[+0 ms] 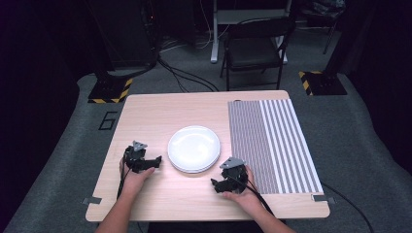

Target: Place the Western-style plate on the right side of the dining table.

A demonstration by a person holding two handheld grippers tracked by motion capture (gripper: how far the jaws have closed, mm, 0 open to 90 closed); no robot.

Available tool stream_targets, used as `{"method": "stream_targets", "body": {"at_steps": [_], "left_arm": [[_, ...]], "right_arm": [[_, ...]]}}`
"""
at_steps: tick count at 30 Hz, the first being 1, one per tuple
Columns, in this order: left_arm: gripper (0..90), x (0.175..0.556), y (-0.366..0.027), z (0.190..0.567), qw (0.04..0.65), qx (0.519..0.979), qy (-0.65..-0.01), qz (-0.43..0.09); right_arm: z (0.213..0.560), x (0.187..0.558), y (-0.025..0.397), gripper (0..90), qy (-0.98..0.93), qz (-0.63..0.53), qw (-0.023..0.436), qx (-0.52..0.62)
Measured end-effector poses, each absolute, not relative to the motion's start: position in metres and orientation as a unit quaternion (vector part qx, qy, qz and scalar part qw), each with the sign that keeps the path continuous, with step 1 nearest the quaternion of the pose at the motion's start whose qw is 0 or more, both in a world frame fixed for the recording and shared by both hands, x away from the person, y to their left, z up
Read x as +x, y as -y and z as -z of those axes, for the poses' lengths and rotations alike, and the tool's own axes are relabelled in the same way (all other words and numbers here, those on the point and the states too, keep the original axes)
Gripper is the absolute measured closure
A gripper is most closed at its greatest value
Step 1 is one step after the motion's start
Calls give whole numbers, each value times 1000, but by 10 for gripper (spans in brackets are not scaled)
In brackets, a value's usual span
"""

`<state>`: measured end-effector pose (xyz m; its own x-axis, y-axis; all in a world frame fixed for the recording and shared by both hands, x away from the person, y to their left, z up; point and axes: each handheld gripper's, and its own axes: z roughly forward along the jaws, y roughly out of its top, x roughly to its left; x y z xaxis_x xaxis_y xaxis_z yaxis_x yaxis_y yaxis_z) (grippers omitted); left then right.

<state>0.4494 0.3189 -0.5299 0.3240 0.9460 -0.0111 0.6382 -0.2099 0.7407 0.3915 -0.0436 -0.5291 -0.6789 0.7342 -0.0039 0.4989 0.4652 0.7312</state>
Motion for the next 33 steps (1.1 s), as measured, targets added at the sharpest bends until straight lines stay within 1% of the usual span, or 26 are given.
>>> {"method": "stream_targets", "body": {"at_steps": [16,18,20,26,28,32,33], "left_arm": [[111,449,-319,530,332,743,-533,-231],[116,449,-319,530,333,741,-535,-233],[149,448,-320,530,335,736,-538,-237],[171,448,-319,530,336,736,-537,-239],[198,448,-319,529,339,734,-537,-240],[319,447,-320,528,347,730,-536,-243],[371,446,-320,528,347,731,-536,-241]], "right_arm": [[529,391,44,118,-841,-365,162,365],[529,391,44,118,-841,-365,161,367],[529,391,44,125,-840,-364,161,368],[529,390,44,157,-834,-368,164,378],[529,390,45,174,-834,-366,165,379],[528,390,47,251,-825,-372,172,388],[527,390,48,289,-824,-372,172,391]]}}
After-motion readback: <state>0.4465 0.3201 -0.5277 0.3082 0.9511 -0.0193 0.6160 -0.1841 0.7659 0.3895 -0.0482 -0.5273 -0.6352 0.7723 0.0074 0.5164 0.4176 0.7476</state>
